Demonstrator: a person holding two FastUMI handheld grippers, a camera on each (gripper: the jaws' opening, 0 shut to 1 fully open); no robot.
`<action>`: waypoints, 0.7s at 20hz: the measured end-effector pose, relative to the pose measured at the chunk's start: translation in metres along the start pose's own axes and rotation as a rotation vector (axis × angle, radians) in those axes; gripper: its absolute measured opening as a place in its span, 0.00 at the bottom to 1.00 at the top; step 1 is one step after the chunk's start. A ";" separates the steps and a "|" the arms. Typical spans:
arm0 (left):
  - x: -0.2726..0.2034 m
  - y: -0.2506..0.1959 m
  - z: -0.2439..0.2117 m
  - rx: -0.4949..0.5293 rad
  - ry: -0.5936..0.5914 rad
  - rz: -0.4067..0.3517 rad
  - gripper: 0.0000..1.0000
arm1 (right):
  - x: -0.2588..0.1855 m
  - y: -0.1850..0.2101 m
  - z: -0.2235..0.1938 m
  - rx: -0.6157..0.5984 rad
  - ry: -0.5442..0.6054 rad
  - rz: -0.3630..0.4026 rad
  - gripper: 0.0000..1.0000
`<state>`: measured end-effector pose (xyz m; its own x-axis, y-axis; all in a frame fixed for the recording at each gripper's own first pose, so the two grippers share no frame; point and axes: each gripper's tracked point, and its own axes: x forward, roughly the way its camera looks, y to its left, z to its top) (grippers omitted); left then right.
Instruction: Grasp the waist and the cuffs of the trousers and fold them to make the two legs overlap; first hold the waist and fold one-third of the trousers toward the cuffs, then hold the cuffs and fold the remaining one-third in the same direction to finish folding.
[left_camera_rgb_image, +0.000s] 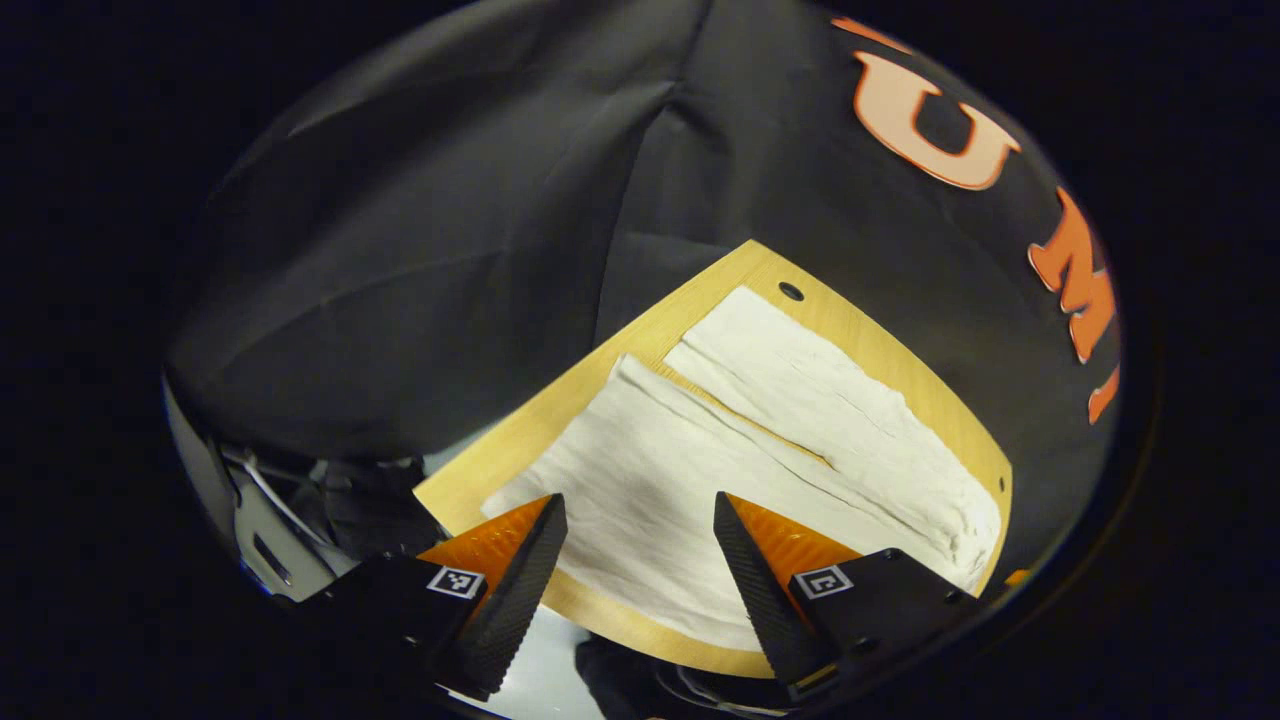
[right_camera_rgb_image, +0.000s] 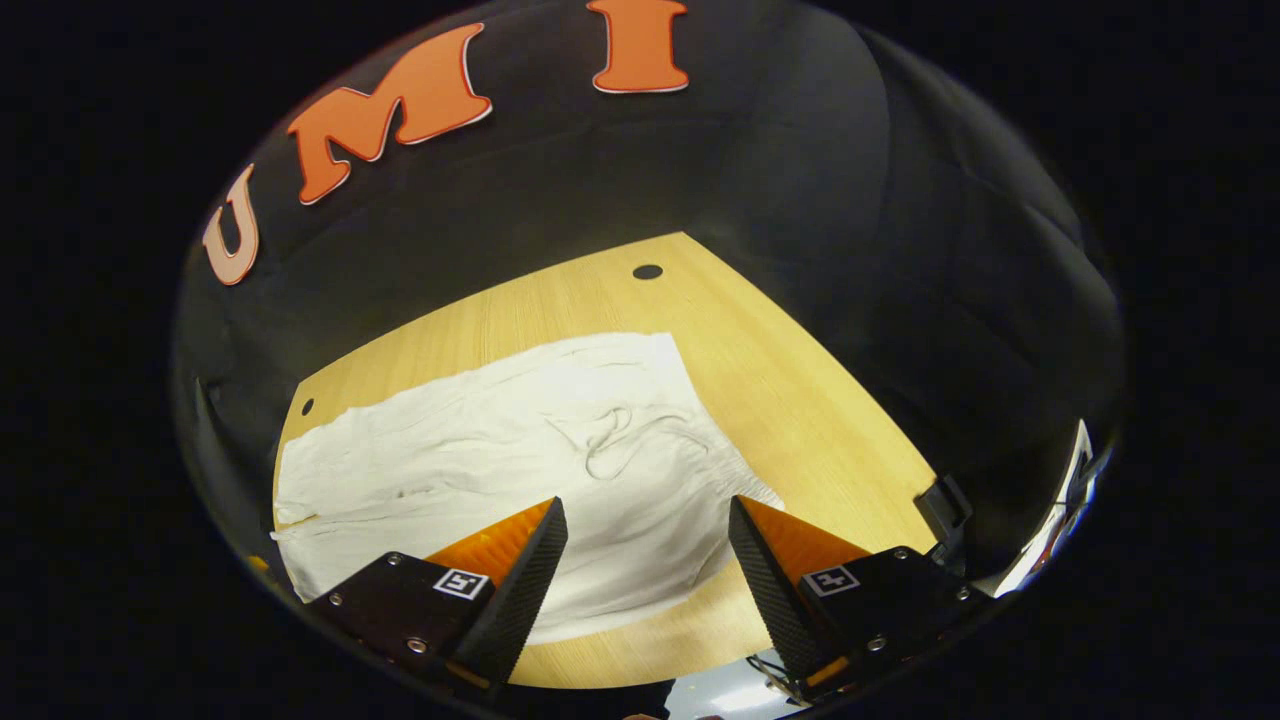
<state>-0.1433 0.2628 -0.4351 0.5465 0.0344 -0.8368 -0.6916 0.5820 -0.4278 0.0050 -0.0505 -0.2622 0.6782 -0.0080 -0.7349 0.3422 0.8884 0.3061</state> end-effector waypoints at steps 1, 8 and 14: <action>0.001 0.002 -0.007 -0.054 0.027 -0.008 0.97 | 0.004 0.002 -0.006 0.035 0.027 0.018 0.98; 0.005 0.033 -0.012 -0.280 0.120 -0.020 0.98 | 0.016 -0.004 -0.025 0.195 0.119 0.053 1.00; 0.024 0.060 -0.021 -0.379 0.137 -0.031 1.00 | 0.021 -0.008 -0.043 0.312 0.157 0.073 0.99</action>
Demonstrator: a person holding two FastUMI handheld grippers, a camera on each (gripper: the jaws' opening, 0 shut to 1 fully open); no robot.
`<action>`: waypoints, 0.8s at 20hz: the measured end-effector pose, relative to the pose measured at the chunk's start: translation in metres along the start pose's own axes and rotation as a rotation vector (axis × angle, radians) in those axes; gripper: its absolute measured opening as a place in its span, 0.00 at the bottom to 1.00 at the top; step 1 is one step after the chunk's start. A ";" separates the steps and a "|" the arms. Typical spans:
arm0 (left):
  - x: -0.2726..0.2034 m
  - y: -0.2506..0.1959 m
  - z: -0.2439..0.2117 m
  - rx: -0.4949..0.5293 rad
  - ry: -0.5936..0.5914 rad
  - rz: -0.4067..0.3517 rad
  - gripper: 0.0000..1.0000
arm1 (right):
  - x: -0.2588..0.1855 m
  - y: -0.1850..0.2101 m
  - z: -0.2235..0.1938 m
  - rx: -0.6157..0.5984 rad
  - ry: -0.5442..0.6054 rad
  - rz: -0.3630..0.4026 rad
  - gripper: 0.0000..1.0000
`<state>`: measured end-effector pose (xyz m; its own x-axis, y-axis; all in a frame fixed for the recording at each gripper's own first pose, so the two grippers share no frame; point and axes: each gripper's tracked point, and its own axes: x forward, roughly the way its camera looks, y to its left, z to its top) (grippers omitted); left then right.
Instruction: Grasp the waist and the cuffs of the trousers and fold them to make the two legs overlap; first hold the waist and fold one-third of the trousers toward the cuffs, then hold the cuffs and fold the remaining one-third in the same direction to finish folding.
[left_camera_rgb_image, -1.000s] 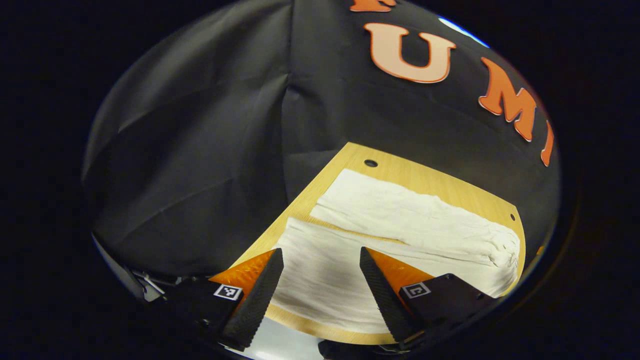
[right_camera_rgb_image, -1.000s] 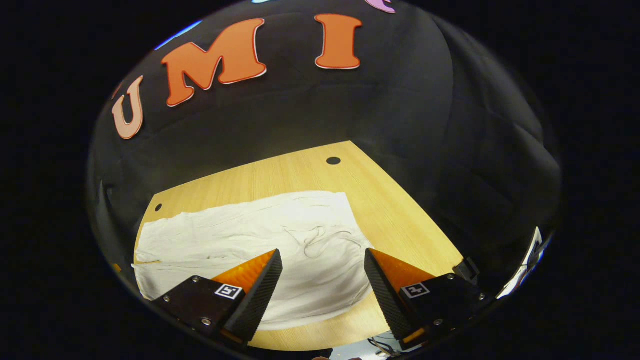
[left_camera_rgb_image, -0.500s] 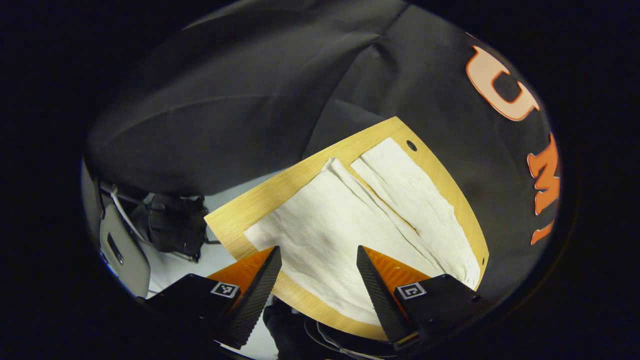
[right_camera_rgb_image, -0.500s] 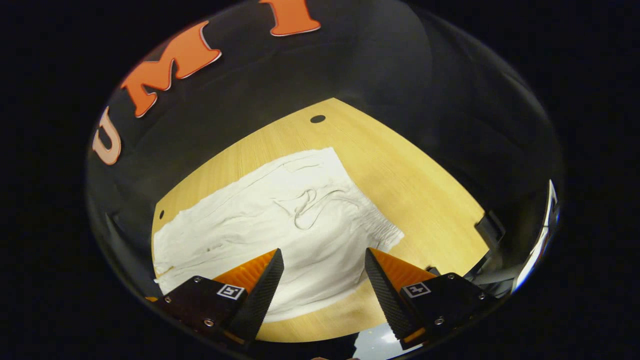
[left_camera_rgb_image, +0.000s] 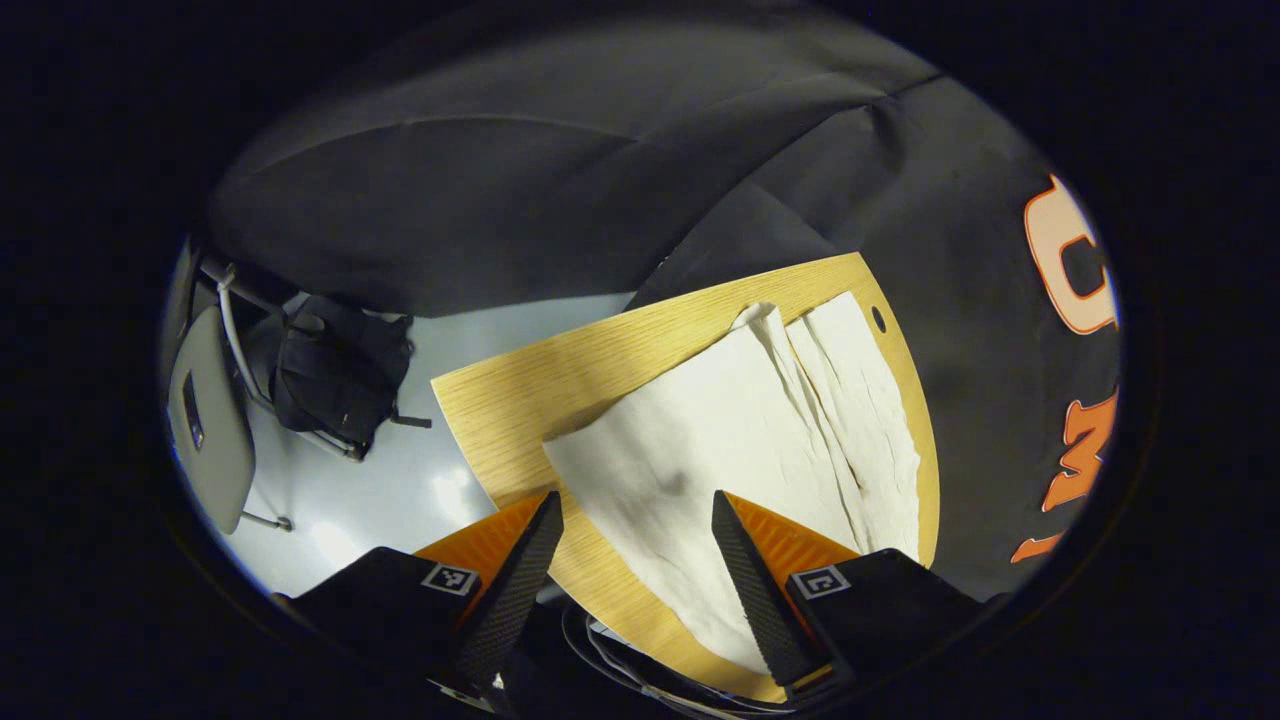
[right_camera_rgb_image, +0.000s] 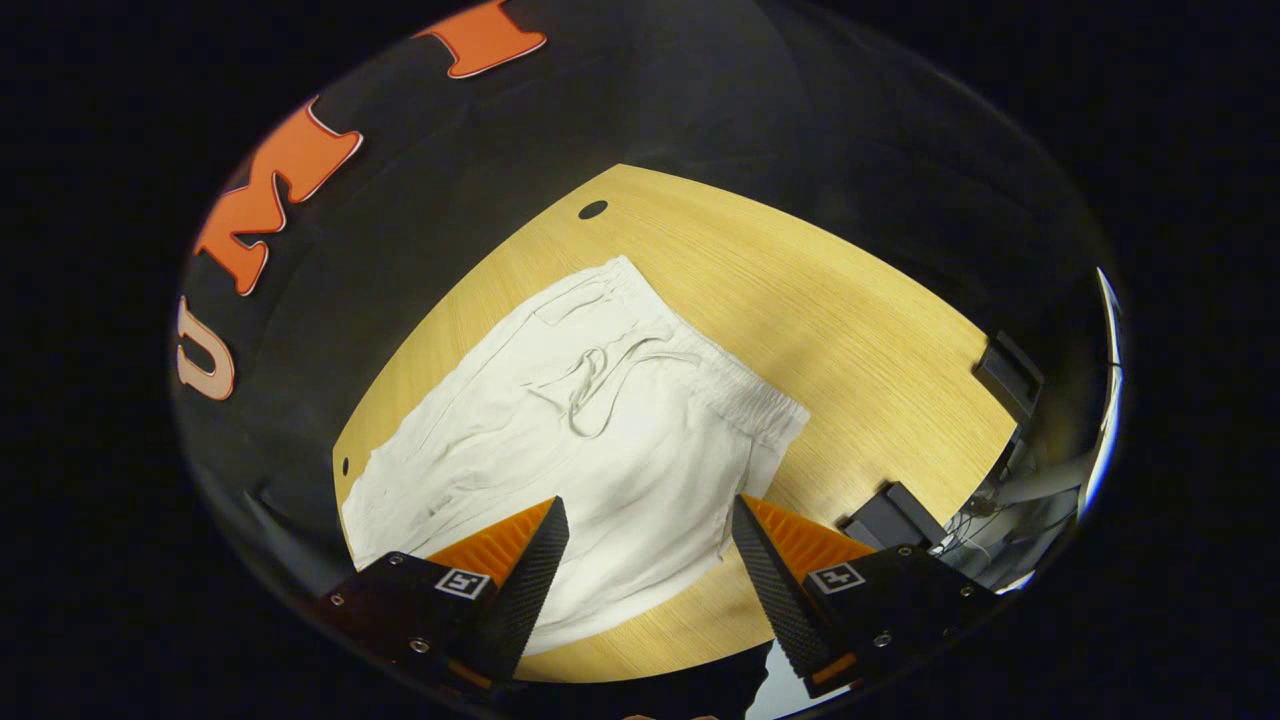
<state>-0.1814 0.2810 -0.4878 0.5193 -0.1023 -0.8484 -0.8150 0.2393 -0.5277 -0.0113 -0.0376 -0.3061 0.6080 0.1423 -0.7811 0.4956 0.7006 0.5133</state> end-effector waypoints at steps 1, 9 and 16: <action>-0.001 -0.001 0.003 -0.008 -0.006 -0.017 0.98 | 0.001 0.000 -0.001 0.010 -0.001 -0.002 0.99; 0.031 -0.035 0.017 -0.048 -0.037 -0.169 0.73 | -0.002 -0.013 -0.014 0.080 -0.013 -0.024 0.99; 0.043 -0.028 0.018 -0.083 -0.007 -0.117 0.02 | 0.011 -0.042 0.001 0.172 -0.038 -0.058 0.98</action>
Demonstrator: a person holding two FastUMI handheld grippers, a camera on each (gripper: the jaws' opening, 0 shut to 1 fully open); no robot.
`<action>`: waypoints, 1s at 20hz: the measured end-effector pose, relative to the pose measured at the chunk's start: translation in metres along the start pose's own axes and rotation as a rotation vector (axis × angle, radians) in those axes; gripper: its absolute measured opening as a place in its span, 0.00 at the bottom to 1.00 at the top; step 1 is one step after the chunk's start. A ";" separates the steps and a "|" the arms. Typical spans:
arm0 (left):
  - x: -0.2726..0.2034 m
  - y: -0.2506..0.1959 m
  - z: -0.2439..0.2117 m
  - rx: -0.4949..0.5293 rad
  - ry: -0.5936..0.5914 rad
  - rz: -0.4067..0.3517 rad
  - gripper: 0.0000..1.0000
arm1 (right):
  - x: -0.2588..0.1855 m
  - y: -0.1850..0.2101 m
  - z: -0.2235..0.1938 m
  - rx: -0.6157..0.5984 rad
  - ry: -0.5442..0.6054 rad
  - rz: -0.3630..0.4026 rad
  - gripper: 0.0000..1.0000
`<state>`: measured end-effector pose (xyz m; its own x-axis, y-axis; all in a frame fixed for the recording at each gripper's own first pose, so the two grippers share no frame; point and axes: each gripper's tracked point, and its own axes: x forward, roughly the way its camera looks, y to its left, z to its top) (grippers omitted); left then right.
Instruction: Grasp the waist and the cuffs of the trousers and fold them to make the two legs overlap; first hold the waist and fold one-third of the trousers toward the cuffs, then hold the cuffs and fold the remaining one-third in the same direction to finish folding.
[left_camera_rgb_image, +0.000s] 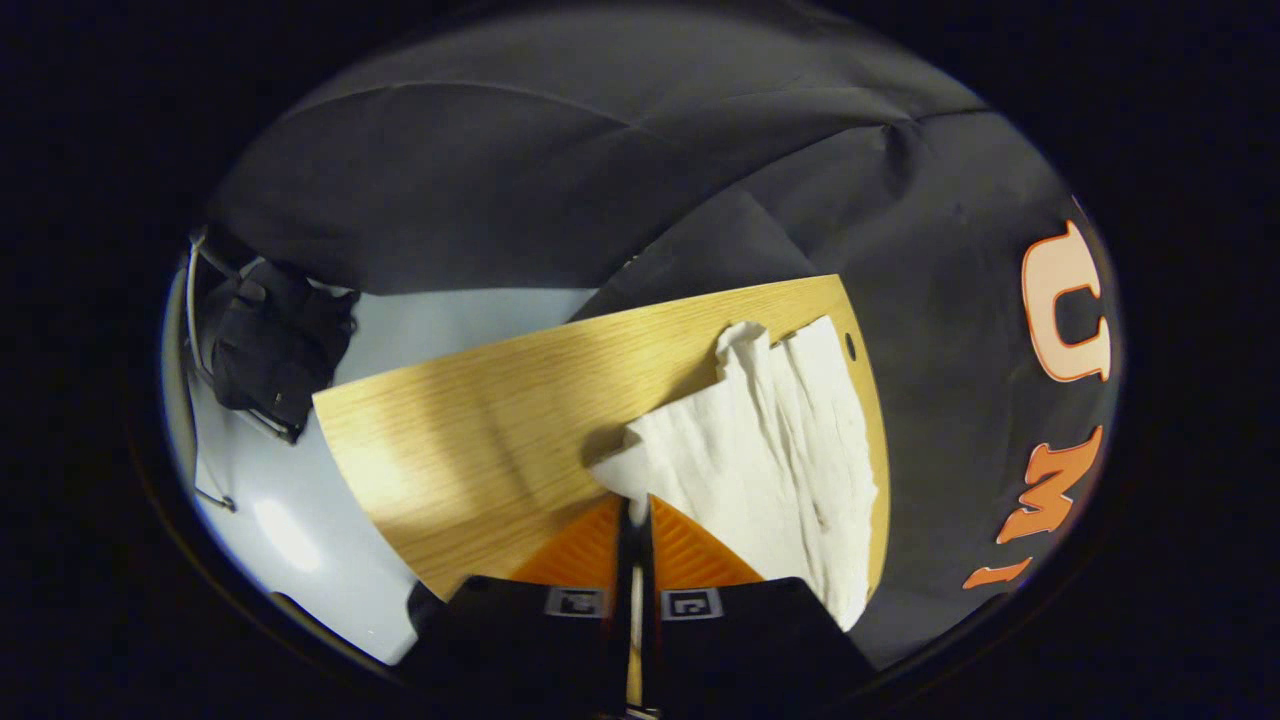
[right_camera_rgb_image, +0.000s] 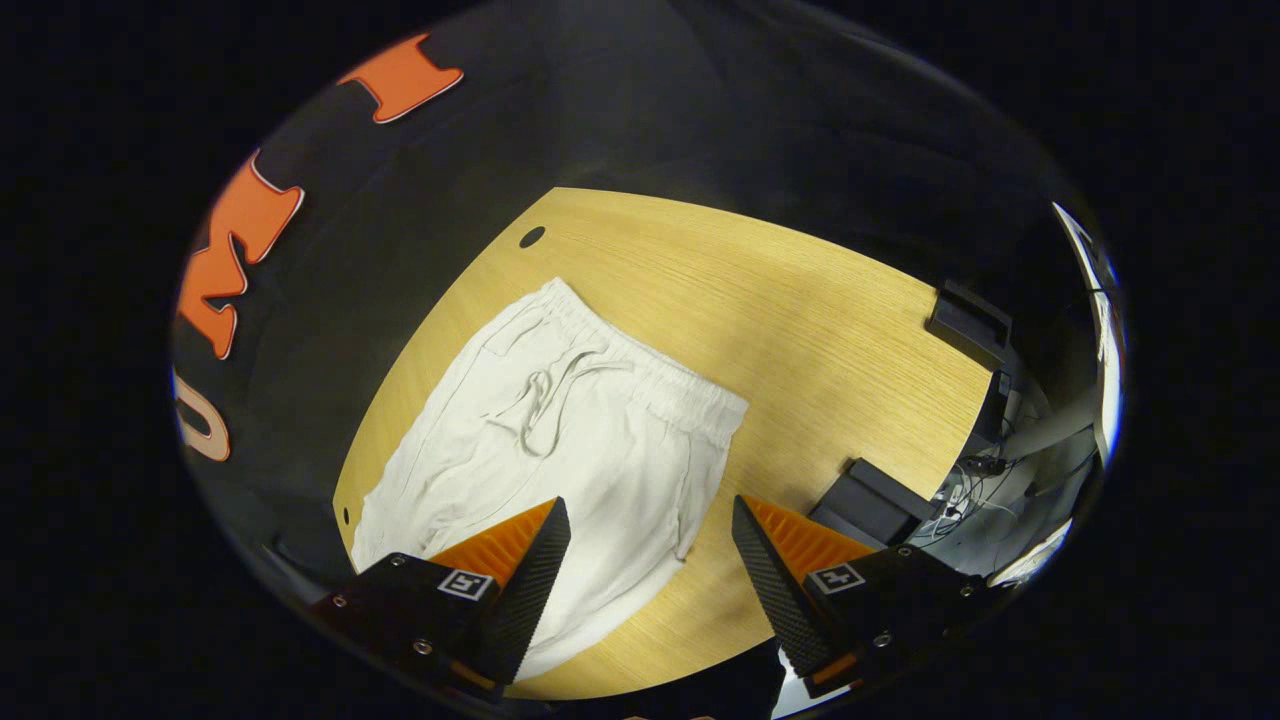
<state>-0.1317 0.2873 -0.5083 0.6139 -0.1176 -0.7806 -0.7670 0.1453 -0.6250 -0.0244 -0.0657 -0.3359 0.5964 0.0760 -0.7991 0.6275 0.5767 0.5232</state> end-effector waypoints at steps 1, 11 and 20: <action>0.002 0.002 0.000 0.014 -0.006 0.011 0.07 | 0.005 -0.004 0.002 0.020 0.008 -0.004 0.98; -0.027 -0.043 0.012 0.063 -0.088 0.026 0.04 | 0.060 -0.026 0.030 0.168 0.032 -0.056 0.90; -0.040 -0.082 0.012 0.127 -0.131 0.040 0.02 | 0.081 -0.021 0.036 0.261 0.066 -0.010 0.23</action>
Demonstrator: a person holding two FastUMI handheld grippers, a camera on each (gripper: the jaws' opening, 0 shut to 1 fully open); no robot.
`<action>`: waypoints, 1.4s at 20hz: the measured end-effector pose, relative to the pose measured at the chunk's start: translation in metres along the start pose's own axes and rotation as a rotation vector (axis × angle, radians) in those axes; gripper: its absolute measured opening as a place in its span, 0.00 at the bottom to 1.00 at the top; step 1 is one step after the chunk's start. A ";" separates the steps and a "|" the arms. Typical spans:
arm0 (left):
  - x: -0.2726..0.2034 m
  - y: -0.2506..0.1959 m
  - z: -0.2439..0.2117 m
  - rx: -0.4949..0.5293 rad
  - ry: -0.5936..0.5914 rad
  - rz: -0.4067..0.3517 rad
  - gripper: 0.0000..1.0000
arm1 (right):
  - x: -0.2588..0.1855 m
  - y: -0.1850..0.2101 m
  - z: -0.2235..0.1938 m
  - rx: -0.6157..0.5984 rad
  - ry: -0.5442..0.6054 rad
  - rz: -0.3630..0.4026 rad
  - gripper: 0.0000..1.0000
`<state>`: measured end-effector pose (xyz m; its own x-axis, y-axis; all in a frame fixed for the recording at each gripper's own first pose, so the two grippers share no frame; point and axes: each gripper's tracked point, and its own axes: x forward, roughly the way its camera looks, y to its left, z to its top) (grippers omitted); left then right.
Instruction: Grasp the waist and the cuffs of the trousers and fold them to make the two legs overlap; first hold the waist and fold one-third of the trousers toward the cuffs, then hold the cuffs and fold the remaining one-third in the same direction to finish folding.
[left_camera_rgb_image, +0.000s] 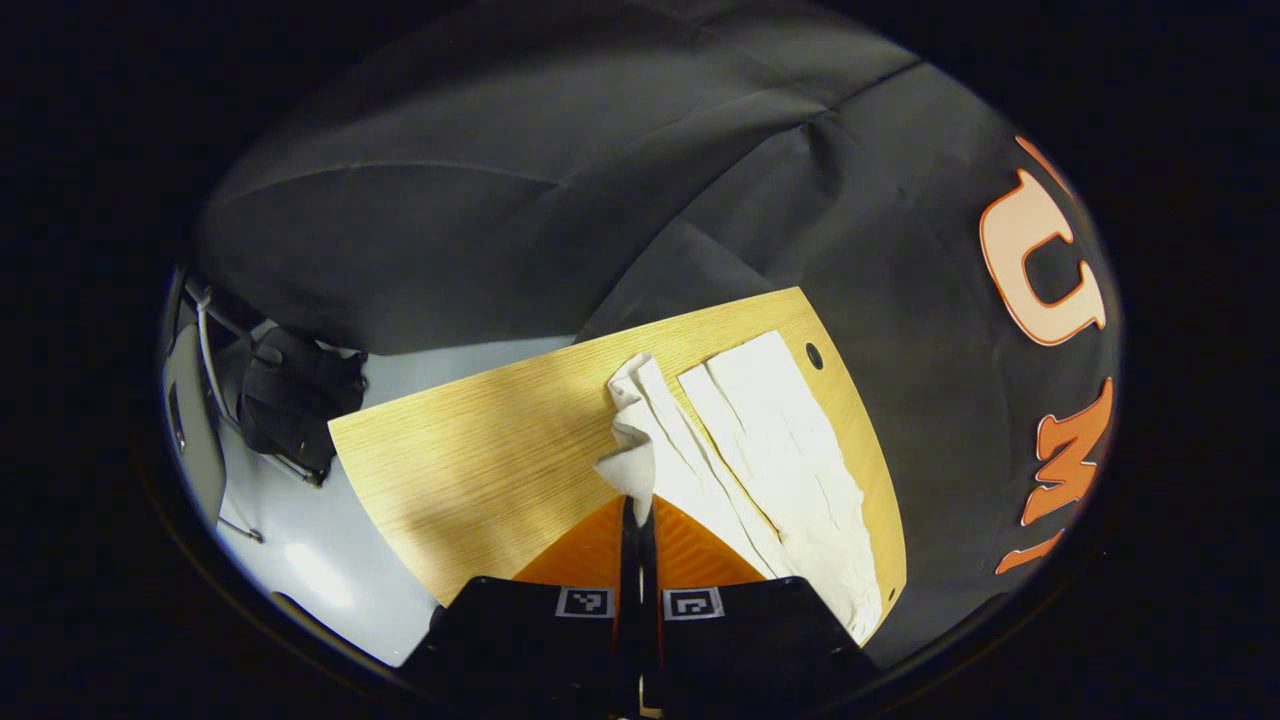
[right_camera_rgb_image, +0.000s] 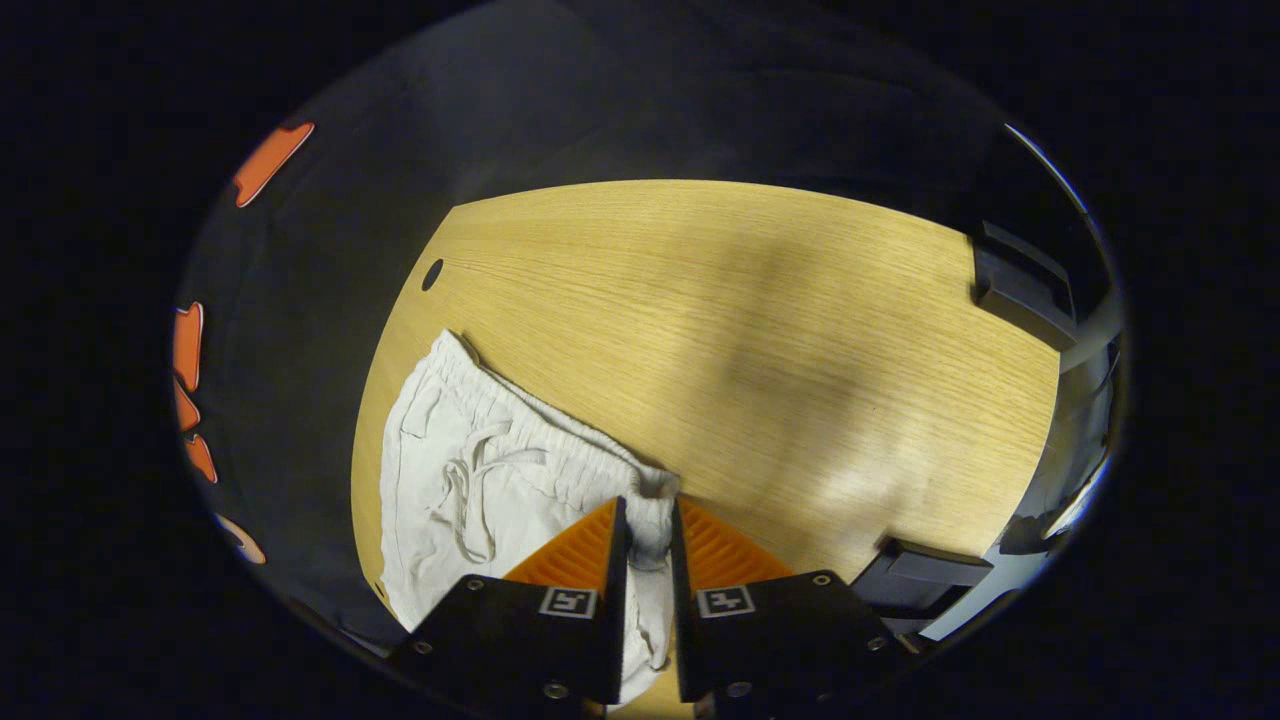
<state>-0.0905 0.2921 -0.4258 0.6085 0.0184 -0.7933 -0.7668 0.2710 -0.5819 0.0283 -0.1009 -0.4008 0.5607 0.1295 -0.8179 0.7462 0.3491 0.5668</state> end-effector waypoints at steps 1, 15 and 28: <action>-0.002 -0.003 0.000 -0.005 -0.007 0.005 0.05 | -0.002 0.001 -0.001 0.017 0.015 0.018 0.16; 0.001 -0.076 0.066 0.091 -0.031 -0.064 0.04 | -0.047 0.059 0.045 0.114 0.051 0.153 0.05; 0.109 -0.172 0.103 0.394 0.154 -0.142 0.04 | -0.028 0.157 0.080 0.164 0.028 0.112 0.05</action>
<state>0.1288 0.3466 -0.3932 0.6418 -0.1807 -0.7453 -0.5236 0.6068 -0.5980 0.1585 -0.1242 -0.2816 0.6354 0.1855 -0.7496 0.7291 0.1756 0.6615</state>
